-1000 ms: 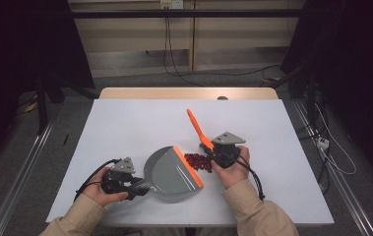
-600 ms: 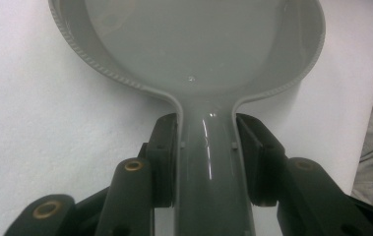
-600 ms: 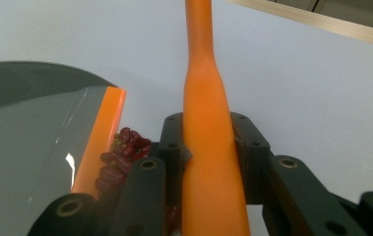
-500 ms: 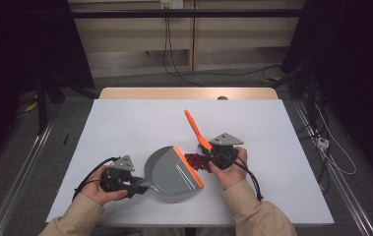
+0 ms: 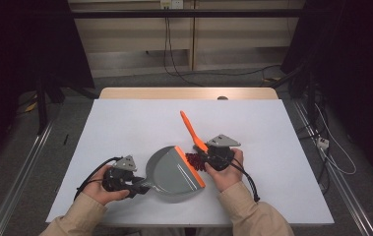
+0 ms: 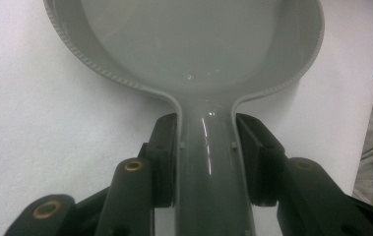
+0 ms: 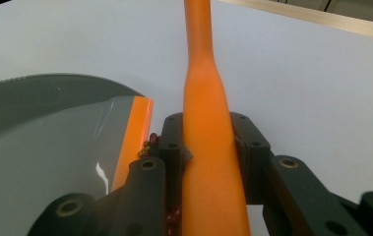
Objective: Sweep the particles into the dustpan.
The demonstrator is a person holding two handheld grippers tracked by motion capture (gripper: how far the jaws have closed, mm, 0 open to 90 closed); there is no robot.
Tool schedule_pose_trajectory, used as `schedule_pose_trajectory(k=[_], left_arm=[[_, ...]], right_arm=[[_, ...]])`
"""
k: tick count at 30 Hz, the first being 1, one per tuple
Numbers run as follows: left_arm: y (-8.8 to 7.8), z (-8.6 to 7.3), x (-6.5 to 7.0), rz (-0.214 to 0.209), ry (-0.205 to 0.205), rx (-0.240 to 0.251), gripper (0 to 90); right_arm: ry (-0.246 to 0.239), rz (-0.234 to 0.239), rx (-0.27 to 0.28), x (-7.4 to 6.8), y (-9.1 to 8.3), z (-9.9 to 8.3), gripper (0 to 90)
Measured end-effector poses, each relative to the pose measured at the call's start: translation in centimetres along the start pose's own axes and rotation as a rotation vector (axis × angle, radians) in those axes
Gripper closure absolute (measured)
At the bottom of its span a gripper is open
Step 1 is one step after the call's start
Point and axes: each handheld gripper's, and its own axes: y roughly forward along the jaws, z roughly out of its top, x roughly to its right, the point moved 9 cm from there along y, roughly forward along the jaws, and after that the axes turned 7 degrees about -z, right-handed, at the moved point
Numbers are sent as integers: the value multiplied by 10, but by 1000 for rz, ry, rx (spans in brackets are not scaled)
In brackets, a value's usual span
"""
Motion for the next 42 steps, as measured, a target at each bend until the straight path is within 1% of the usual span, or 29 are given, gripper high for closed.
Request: schedule_pose_trajectory(k=[4, 6, 9, 16, 18, 20, 21, 23, 24, 25, 27, 28, 29, 32, 34, 35, 36, 37, 38, 39, 42], left_arm=[[1, 0, 0, -2, 7, -6, 625], [2, 1, 0, -3, 2, -4, 625], [3, 1, 0, -4, 2, -4, 625], [4, 1, 0, -3, 5, -9, 625], [5, 2, 0, -3, -3, -2, 625], [5, 2, 0, -2, -4, -1, 625], [5, 2, 0, -2, -5, -1, 625], [5, 1, -1, -1, -6, -2, 625], [5, 1, -1, -2, -6, -5, 625], [5, 1, -1, -2, -7, -5, 625], [5, 0, -1, -3, 0, -15, 625], [4, 0, -1, -3, -1, -14, 625], [5, 1, -1, -4, -13, -2, 626], [5, 0, -1, -1, -14, 2, 625], [5, 0, -1, -4, -12, 4, 625], [5, 0, -1, -3, -13, 3, 625], [5, 0, -1, -3, -15, 7, 625], [5, -1, -1, -2, -8, 1, 625], [5, -1, -1, -2, -8, 2, 625], [4, -1, -2, 1, -7, 1, 625], [5, -1, -2, -5, -10, 3, 625]], right_arm=[[1, 10, 2, -5, 1, 0, 708], [5, 11, 7, -7, 1, 1, 708], [22, 24, 11, -10, 1, 1, 708], [24, 43, 15, -19, 1, 2, 708], [30, 45, 17, -21, 1, 2, 708], [49, 58, 18, -23, 2, 3, 708], [47, 55, 19, -24, 2, 3, 708], [65, 65, 21, -26, 2, 3, 708], [61, 58, 21, -27, 2, 3, 708], [67, 67, 23, -29, 2, 4, 708], [62, 70, 27, -33, 2, 4, 708], [64, 78, 27, -35, 2, 5, 707], [61, 74, 31, -36, 2, 5, 708], [77, 105, 51, -43, 1, 10, 710], [107, 159, 52, -51, -1, 14, 712], [106, 170, 53, -55, -2, 15, 712], [85, 169, 59, -58, -2, 16, 712], [80, 175, 66, -58, -2, 18, 712], [92, 178, 73, -57, -2, 20, 712], [101, 182, 82, -55, -3, 23, 712], [115, 173, 100, -45, -6, 31, 712]])
